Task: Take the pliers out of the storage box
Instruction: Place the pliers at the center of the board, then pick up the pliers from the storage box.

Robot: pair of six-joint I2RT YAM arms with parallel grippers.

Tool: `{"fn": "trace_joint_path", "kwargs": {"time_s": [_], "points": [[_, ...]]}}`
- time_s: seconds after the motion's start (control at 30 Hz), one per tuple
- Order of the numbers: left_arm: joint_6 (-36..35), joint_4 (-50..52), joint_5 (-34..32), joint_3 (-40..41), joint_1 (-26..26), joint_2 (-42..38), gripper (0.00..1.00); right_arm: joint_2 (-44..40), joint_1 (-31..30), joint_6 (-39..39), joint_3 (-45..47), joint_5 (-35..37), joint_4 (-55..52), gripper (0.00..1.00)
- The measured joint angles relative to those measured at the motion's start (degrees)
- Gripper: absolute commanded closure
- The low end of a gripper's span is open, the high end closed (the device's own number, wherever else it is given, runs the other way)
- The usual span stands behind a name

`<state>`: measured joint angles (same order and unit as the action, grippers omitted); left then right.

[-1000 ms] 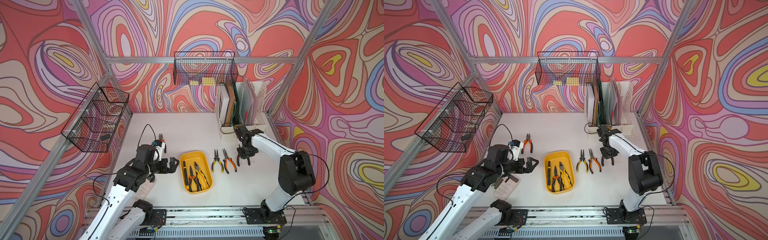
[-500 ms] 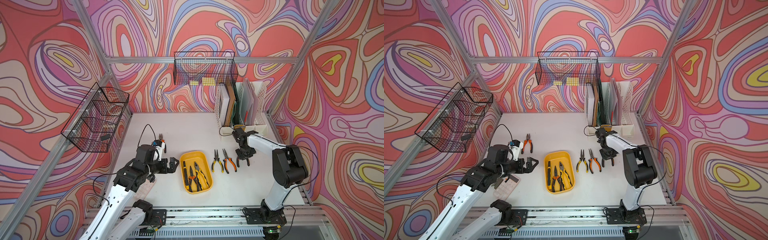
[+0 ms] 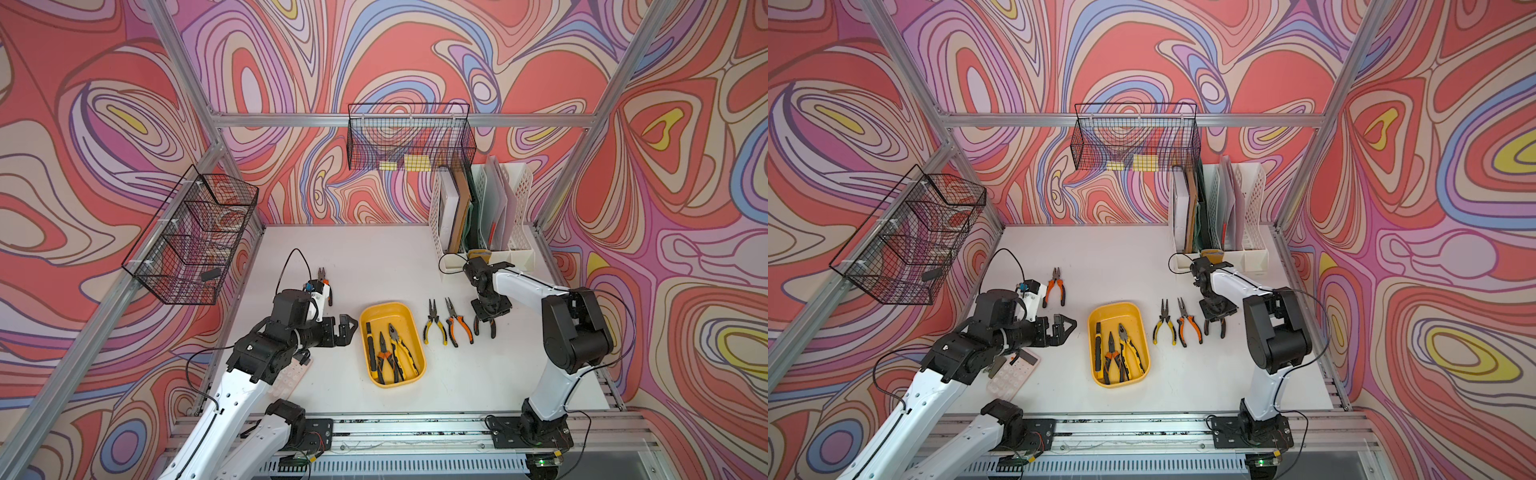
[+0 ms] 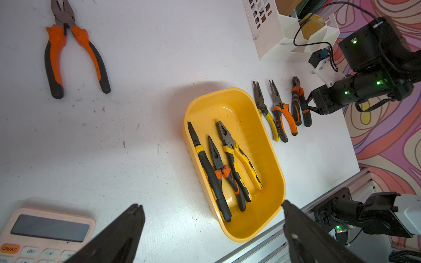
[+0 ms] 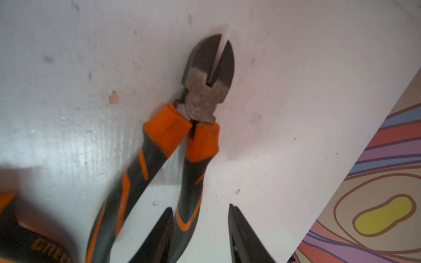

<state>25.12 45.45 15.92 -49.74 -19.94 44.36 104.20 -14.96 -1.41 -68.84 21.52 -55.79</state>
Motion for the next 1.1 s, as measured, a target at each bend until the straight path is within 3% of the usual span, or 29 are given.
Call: {"fn": "trace_joint_path", "kwargs": {"time_s": [0.17, 0.3, 0.37, 0.53, 0.7, 0.9, 1.1], "points": [[0.02, 0.07, -1.55, 0.00, -0.02, 0.24, 0.00, -0.37, 0.00, -1.97, -2.40, 2.12, -3.04, 0.43], [0.04, 0.57, -2.89, -0.02, -0.02, 1.84, 0.00, -4.04, 0.00, -5.97, -4.02, 3.39, -5.42, 0.15], [0.22, 0.83, -3.10, -0.02, -0.02, 2.89, 0.00, -7.04, 0.00, -7.91, -4.83, 3.74, -6.45, 0.10], [0.87, 1.79, -3.52, -0.07, -0.81, 5.53, 0.03, -17.11, 0.00, -11.80, -5.64, 0.48, -6.91, 0.13], [3.39, 3.72, -4.20, -0.33, -3.21, 8.85, 0.09, -26.45, 0.00, -13.64, -4.13, -8.13, -5.62, 0.17], [8.39, 6.86, -7.96, -1.31, -10.40, 12.00, 0.17, -33.77, 0.00, -15.30, 1.33, -17.97, -3.52, 0.19], [15.82, 10.01, -12.07, -3.06, -18.36, 16.72, 0.22, -36.79, 0.00, -16.00, 6.51, -23.15, -2.47, 0.21]]}}
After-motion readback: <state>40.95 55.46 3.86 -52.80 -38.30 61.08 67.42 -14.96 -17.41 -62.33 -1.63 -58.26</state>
